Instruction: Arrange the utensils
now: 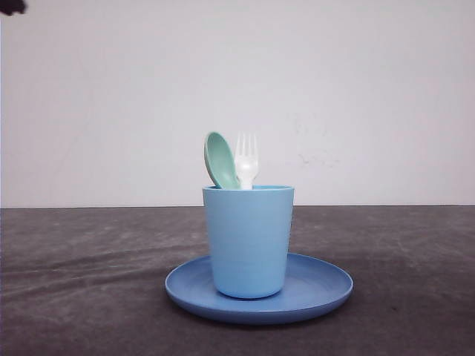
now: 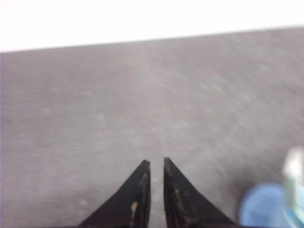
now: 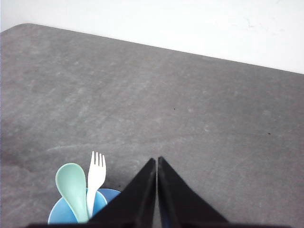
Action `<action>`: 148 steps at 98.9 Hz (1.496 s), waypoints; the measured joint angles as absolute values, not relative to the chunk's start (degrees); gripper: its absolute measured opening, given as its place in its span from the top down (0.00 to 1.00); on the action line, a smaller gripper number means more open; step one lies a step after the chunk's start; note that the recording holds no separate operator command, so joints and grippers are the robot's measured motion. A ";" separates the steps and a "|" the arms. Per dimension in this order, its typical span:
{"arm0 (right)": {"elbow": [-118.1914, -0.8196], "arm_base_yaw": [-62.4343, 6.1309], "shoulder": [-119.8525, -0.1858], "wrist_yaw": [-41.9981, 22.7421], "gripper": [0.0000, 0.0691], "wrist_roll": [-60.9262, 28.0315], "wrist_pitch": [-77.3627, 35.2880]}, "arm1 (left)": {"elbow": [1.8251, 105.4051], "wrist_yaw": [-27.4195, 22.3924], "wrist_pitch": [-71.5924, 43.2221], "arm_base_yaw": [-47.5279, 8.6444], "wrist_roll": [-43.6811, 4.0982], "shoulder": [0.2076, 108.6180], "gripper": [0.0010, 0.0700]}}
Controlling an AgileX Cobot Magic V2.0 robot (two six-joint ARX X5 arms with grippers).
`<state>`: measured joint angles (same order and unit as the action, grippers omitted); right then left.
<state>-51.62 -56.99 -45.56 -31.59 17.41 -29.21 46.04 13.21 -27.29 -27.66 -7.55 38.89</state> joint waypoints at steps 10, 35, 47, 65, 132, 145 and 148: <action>-51.62 -56.99 -45.56 -31.59 1.00 17.41 -29.21 | 41.85 13.21 -25.19 -21.96 -7.18 35.73 0.98; -51.62 -56.99 -45.58 -31.59 1.00 17.41 -29.21 | 25.98 13.23 -17.04 -10.17 -7.03 23.40 0.98; -51.62 -56.99 -45.58 -31.59 1.00 17.41 -29.21 | 18.22 13.23 -14.70 -6.70 -7.03 17.06 0.98; -51.62 -56.99 -45.58 -31.59 1.00 17.41 -29.21 | 8.86 12.43 -14.70 -4.51 -7.01 8.99 0.98; -51.62 -56.99 -45.56 -31.57 1.00 17.41 -29.21 | 3.03 7.14 -13.45 -3.81 -0.78 0.23 0.98; -51.62 -56.99 -45.58 -31.57 1.00 17.41 -29.21 | 3.03 7.11 -13.45 -3.81 -0.58 0.23 0.98; -51.62 -56.99 -45.56 -31.57 1.00 17.41 -29.21 | 3.03 7.14 -13.45 -3.81 -0.56 0.23 0.98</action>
<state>-51.62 -56.99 -45.56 -31.57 17.41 -29.21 3.03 7.14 -13.45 -3.81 -0.56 0.23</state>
